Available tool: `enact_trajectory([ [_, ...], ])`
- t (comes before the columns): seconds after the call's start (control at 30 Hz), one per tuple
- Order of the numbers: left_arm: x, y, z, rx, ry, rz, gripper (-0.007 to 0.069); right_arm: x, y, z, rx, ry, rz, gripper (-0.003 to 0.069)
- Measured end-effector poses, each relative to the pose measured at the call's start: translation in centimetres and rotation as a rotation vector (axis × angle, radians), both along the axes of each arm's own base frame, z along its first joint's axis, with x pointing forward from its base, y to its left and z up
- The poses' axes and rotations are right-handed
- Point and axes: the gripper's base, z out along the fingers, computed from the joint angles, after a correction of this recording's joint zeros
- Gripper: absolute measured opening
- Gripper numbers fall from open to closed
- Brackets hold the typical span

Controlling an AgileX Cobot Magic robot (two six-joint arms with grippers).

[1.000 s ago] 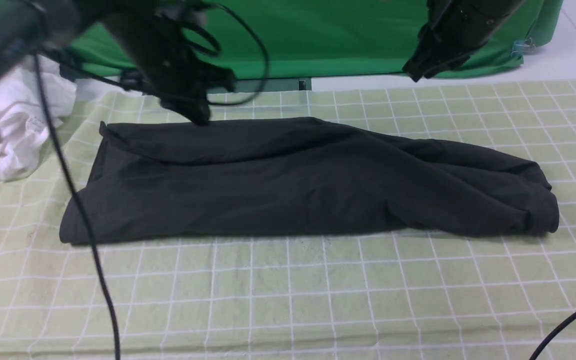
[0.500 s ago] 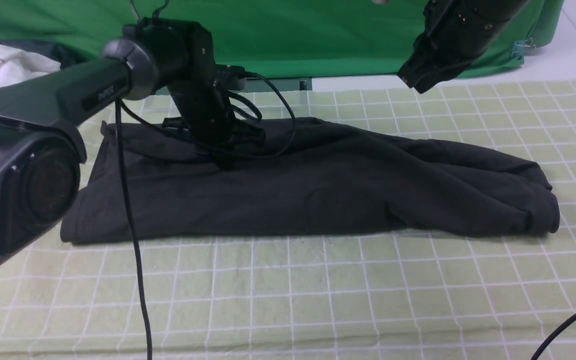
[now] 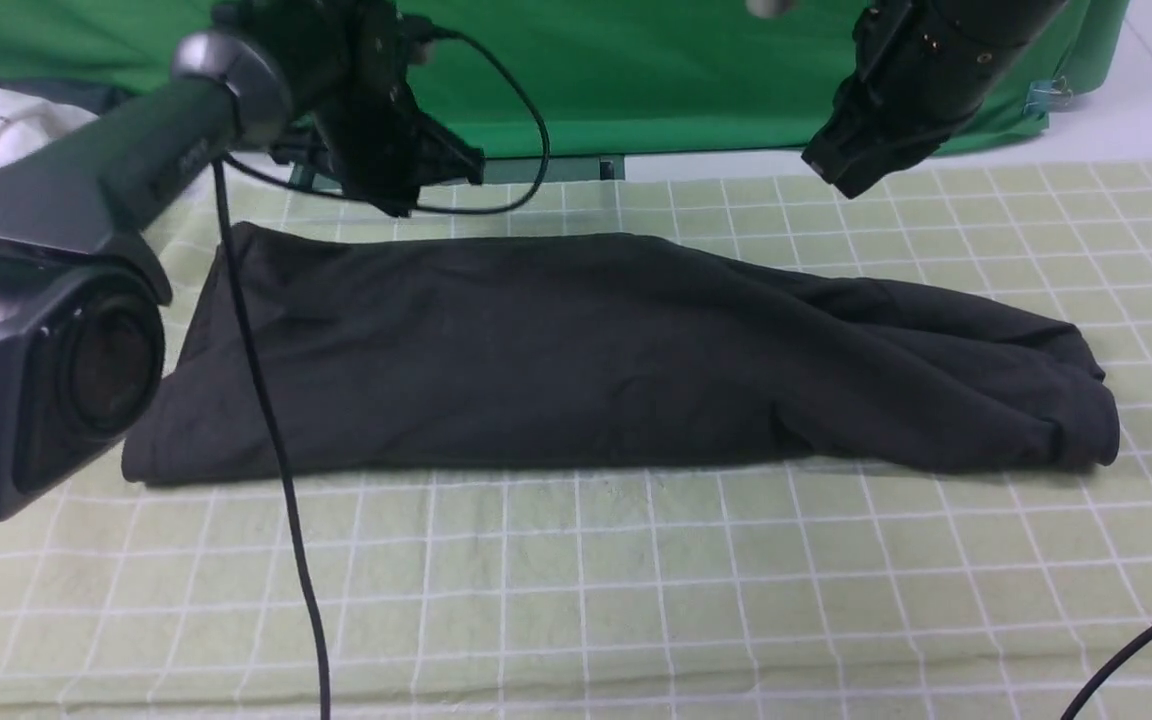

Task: Fold a long-sleeved shirt over a green coffee tablecloth.
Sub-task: 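Pull the folded dark garment lengthwise by its ends to straighten it flat on the table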

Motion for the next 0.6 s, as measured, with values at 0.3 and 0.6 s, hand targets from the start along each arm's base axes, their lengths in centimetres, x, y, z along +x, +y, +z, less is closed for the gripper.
enact_trajectory([
  [0.3, -5.0, -1.6, 6.9, -0.019, 0.028, -0.101, 0.0011, 0.6, -8.3, 1.5, 0.006, -0.01, -0.244, 0.0],
  [0.6, -10.9, -2.8, 1.6, -0.06, 0.185, -0.142, 0.0011, -0.1, -14.3, -6.1, -0.048, 0.226, -0.409, 0.017],
])
